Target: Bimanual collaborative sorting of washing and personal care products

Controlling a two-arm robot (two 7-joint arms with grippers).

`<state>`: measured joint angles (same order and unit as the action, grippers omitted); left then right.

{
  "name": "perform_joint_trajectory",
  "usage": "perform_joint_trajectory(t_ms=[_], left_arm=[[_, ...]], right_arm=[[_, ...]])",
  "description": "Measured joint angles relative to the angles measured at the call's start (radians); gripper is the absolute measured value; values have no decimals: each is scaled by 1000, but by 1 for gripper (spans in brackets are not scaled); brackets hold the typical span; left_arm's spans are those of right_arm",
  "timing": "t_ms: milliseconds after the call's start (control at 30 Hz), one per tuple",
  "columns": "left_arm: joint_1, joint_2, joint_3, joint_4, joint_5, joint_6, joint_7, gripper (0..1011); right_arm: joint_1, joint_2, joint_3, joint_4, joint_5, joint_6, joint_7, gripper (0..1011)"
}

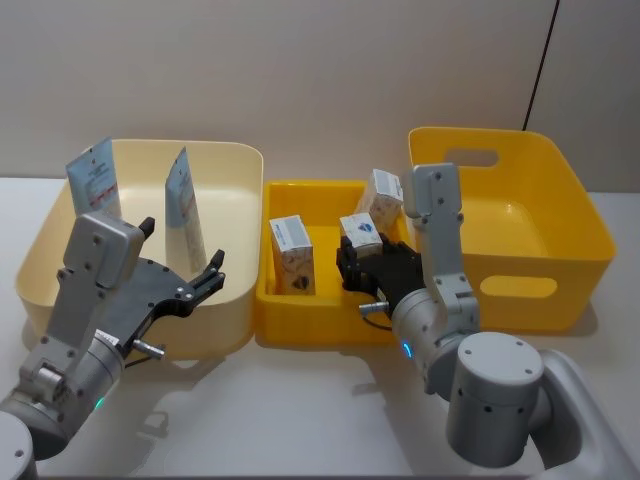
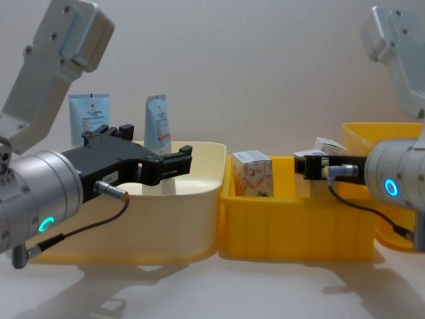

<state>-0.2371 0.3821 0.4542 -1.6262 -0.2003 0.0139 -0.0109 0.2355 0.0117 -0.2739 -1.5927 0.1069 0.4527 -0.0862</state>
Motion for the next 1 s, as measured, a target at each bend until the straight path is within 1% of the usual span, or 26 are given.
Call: perform_joint_trajectory(t_ms=[600,833,1000], left_arm=[[0,0,0,0,0,0,0,1003],[0,0,0,0,0,0,0,1003],[0,0,0,0,0,0,0,1003]], right_arm=[[1,0,-1,2,-1,-5,5,465],[-2,14,-5,-15,-2,-40,36,465],[-5,29,-6,-41,2,-81,70,465]])
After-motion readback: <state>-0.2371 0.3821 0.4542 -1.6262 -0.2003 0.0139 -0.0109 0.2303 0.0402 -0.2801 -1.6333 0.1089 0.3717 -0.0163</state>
